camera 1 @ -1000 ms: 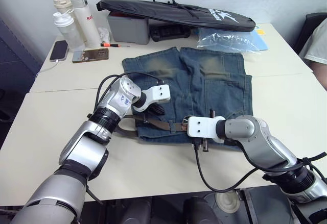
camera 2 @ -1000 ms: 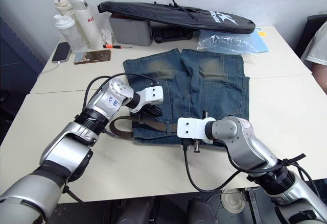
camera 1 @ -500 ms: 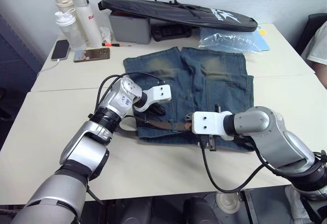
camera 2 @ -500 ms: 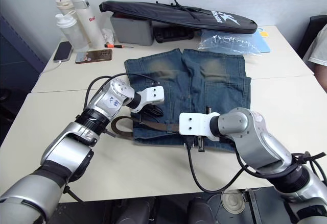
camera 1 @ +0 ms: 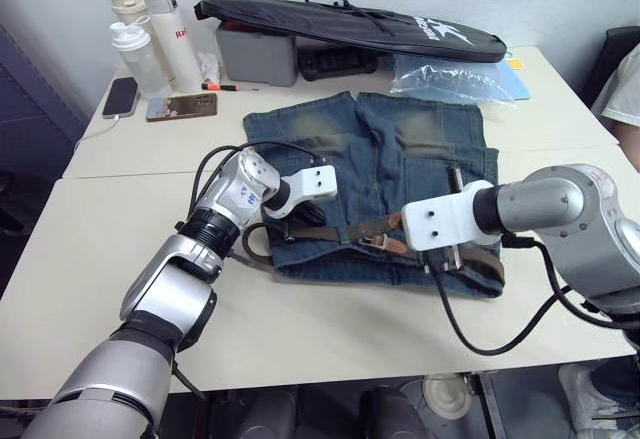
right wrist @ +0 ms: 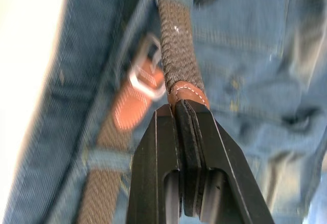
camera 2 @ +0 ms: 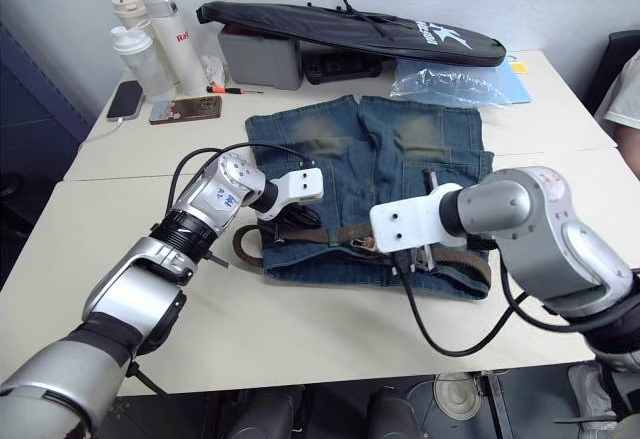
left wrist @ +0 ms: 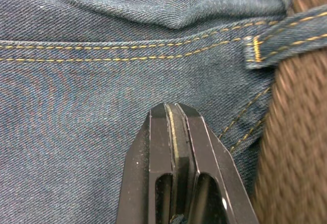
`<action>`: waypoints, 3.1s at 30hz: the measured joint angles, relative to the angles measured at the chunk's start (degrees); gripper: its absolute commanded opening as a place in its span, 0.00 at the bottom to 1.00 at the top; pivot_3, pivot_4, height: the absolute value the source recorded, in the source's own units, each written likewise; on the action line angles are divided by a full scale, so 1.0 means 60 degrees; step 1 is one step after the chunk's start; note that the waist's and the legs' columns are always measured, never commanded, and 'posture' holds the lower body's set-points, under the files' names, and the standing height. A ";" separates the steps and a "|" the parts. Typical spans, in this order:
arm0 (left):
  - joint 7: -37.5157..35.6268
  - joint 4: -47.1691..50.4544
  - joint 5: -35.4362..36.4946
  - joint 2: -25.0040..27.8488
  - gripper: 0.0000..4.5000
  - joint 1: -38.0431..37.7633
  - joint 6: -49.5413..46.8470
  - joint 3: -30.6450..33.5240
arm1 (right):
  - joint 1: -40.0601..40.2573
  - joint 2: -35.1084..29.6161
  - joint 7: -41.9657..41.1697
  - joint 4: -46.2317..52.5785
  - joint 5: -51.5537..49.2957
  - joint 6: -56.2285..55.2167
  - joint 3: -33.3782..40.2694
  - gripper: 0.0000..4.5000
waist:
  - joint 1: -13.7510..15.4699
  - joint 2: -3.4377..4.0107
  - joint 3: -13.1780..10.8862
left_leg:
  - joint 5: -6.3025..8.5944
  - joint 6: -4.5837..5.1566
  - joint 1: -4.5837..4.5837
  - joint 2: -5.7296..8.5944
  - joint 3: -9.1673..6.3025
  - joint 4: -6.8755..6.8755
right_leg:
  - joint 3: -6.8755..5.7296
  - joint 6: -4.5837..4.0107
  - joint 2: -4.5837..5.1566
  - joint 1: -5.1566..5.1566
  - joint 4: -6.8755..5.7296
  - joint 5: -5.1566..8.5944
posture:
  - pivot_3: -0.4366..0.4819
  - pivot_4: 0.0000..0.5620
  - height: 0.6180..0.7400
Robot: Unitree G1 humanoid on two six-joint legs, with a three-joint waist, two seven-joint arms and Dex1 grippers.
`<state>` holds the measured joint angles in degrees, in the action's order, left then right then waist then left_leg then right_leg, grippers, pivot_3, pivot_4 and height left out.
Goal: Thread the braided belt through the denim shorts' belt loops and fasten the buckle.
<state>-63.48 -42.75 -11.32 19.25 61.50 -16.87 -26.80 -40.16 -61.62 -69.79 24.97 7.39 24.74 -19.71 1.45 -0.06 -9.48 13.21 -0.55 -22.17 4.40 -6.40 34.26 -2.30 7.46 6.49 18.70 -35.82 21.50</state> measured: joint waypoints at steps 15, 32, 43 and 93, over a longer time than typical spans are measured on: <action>-0.0052 0.0061 -0.0009 0.0034 0.00 -0.0097 0.0016 0.0133 | 0.0431 -0.1649 -0.0686 -0.2441 -0.0458 -0.2328 0.1576 0.00 | -0.0012 0.0007 -0.0001 | 0.0001 0.0000 0.0001 -0.0007 0.0082 -0.0003 | 0.0003 0.0000 0.0000 0.0000 0.0009 0.0000 | 0.48 0.27 1.00; -0.0148 0.0625 0.0233 0.0049 0.31 -0.0359 -0.0924 0.0594 | -0.0015 -0.1151 -0.0788 -0.2870 -0.0255 -0.2019 0.1716 0.00 | -0.0023 0.0032 -0.0002 | 0.0008 -0.0002 -0.0005 -0.0014 0.0098 0.0001 | 0.0016 0.0000 -0.0003 0.0010 0.0009 0.0000 | 0.48 0.27 1.00; -0.1620 0.4496 0.1854 0.1627 0.98 -0.0926 -0.3321 0.1744 | -0.0493 -0.0137 -0.0614 -0.2483 -0.0740 0.0016 0.1685 0.00 | -0.0225 0.0005 -0.0032 | 0.0004 -0.0008 -0.0064 -0.0032 0.0089 -0.0019 | 0.0056 -0.0005 -0.0005 0.0128 -0.0041 -0.0002 | 0.48 0.27 1.00; 0.2152 0.7447 0.2693 0.0345 1.00 -0.1500 -0.5430 0.1030 | 0.1412 0.2196 0.2947 -0.3859 0.0534 -0.0406 0.0352 0.24 | -0.0019 0.0003 -0.0033 | 0.0009 0.0000 -0.0038 -0.0028 0.0138 -0.0001 | 0.0164 0.0007 -0.0018 0.0135 -0.0033 -0.0009 | 0.48 0.27 1.00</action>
<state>-50.57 1.93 4.84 21.32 52.51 -49.45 -20.62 -31.68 -48.45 -52.11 1.81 10.60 22.30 -17.60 1.33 -0.04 -9.67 13.26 -0.55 -22.40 4.24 -5.58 34.25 -1.32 7.50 6.39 19.51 -36.02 21.44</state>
